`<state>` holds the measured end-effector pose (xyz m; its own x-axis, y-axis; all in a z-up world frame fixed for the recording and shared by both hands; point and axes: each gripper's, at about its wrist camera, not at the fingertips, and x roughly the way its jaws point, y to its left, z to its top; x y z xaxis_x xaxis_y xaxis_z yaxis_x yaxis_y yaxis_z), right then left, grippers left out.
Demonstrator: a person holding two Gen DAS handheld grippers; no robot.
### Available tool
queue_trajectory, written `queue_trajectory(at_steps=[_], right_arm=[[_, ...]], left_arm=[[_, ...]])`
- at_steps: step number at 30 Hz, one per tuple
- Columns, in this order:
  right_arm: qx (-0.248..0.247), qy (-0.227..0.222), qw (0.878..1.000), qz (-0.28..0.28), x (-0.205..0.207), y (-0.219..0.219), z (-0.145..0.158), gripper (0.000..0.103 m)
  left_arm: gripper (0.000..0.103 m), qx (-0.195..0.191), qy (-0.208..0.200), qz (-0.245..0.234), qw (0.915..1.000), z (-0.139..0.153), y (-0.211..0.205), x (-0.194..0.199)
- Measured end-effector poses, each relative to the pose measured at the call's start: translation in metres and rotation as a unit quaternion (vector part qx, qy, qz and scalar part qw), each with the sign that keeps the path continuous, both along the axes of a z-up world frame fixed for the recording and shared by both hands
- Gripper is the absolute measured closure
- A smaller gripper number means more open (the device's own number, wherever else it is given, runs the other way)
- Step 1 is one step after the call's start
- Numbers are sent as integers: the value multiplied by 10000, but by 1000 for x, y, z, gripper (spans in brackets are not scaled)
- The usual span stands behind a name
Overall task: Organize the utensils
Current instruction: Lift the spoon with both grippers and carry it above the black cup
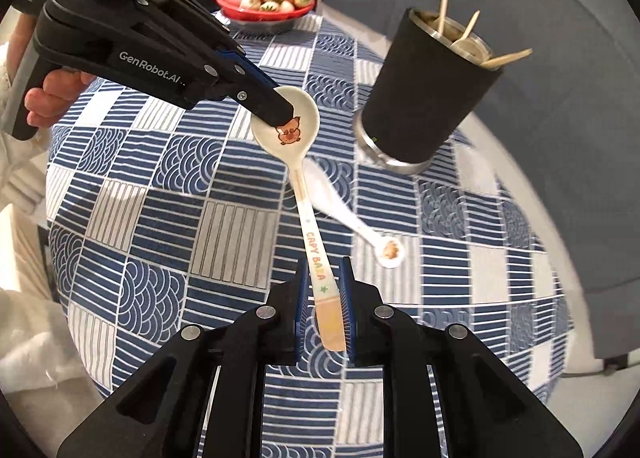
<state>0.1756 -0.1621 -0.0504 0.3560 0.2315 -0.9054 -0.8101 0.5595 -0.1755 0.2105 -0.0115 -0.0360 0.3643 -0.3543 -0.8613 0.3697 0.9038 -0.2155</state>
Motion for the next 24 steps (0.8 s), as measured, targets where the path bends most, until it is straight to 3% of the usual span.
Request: queue_trajectory(at_steps=[14,24], right_arm=[[-504,-415,9976,248,14,13,52,89],[-848,-469,9952,135,54,32,83,89]], left_arm=[[94,15,-595,39,9982,52,8,-4],[93,-213,-644,-241,9974,79,26,42]])
